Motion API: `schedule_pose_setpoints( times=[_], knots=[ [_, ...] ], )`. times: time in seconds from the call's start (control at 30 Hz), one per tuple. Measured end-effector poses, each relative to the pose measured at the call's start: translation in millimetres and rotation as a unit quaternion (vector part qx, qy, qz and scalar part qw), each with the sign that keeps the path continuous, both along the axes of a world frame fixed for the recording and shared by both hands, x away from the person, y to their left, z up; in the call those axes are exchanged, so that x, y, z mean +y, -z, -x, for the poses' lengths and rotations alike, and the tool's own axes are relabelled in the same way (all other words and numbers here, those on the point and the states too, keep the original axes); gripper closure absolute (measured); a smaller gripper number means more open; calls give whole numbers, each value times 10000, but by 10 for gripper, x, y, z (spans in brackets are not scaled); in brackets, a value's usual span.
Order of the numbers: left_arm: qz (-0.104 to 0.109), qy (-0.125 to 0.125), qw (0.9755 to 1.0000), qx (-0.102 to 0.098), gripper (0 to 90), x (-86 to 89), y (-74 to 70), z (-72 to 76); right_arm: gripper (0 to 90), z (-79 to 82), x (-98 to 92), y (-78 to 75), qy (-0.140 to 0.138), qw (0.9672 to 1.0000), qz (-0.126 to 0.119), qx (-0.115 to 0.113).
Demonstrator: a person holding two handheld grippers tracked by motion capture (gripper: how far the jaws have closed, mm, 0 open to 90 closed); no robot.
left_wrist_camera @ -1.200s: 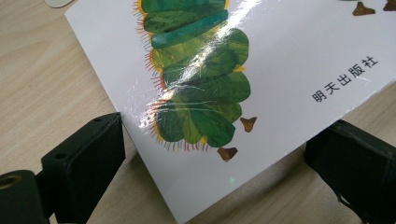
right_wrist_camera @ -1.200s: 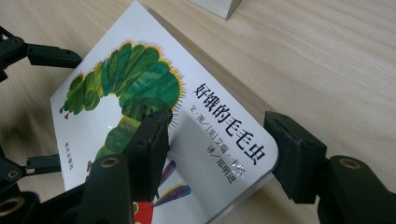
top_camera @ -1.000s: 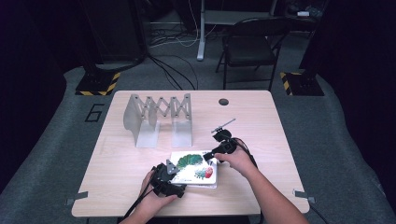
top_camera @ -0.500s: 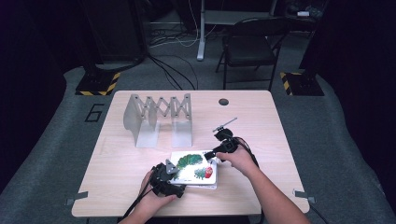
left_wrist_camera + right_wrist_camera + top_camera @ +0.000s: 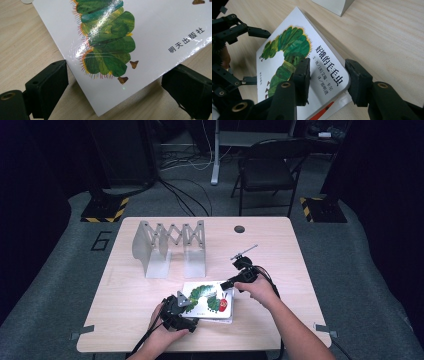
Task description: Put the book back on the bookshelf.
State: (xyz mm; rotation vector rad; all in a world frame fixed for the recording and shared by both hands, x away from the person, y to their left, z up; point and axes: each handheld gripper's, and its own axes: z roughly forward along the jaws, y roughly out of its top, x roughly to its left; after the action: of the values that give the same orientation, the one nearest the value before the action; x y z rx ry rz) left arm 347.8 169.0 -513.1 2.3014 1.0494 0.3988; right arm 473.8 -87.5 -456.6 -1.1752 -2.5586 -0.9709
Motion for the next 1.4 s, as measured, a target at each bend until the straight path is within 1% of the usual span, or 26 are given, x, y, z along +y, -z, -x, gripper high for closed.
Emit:
schedule_pose_setpoints(
  times=[0.03,0.07,0.1,0.13,0.2,0.33,0.4,0.47,0.5,0.63,0.7,0.77,0.8,0.9,0.93,0.97,1.1,1.13,1.17,1.2,1.23,1.27,1.3,1.33,1.37,1.4],
  knots=[
    [0,0,10000,0,72,0,0,0,574,0,0,0,0,10000,0,0],
    [13,0,10000,-3,72,1,0,3,582,-2,-16,-7,-63,10000,-36,-7],
    [1,15,10000,-23,73,5,-2,3,589,5,-19,-15,-24,10000,-78,23],
    [21,25,10000,-13,76,8,-4,5,597,5,-34,-26,-75,9999,-124,9],
    [24,55,10000,-21,77,13,-9,7,600,7,-38,-29,-76,9999,-137,5],
    [69,30,10000,-33,85,14,-11,25,611,25,-58,-52,-99,9997,-203,40],
    [79,71,9999,-15,93,21,-18,29,621,37,-80,-67,-107,9995,-262,120],
    [45,79,9999,-48,95,26,-22,33,624,34,-84,-63,-134,9995,-289,75],
    [69,77,9999,-39,97,26,-23,36,626,37,-90,-69,-155,9994,-305,61],
    [42,69,9999,-60,99,27,-28,47,637,62,-98,-99,-181,9991,-367,75],
    [50,77,9999,-69,102,30,-30,50,639,64,-99,-102,-193,9991,-380,62],
    [76,86,9999,-56,104,32,-32,57,645,72,-114,-121,-268,9989,-394,34],
    [90,82,9999,-55,105,33,-33,62,647,81,-112,-130,-248,9989,-397,37],
    [97,99,9999,-49,106,37,-37,67,649,93,-107,-153,-310,9987,-394,28],
    [64,100,9999,-85,106,41,-42,73,651,105,-101,-178,-370,9986,-375,-13],
    [72,97,9999,-90,107,40,-42,77,652,111,-101,-191,-391,9986,-348,-35],
    [52,120,9999,-85,108,44,-47,86,655,127,-94,-224,-469,9984,-320,-55],
    [-3,144,9999,-50,108,50,-60,91,658,132,-92,-239,-513,9982,-308,-81],
    [-3,144,9999,-50,109,50,-60,91,660,133,-91,-246,-563,9979,-298,-95],
    [29,139,9999,-94,109,47,-53,96,660,136,-91,-254,-573,9979,-291,-109],
    [29,139,9999,-94,109,47,-53,96,660,136,-91,-254,-573,9979,-291,-109],
    [18,140,9999,-91,109,46,-54,100,661,146,-80,-266,-529,9982,-293,-57],
    [8,138,9998,-117,109,44,-52,104,661,141,-84,-271,-640,9976,-238,-92],
    [3,156,9998,-101,110,46,-54,106,662,147,-76,-283,-658,9976,-207,-101],
    [17,141,9998,-129,110,42,-50,111,662,147,-76,-283,-658,9976,-207,-101],
    [-26,150,9998,-118,112,45,-57,114,662,151,-71,-293,-723,9973,-135,-85]
  ],
)
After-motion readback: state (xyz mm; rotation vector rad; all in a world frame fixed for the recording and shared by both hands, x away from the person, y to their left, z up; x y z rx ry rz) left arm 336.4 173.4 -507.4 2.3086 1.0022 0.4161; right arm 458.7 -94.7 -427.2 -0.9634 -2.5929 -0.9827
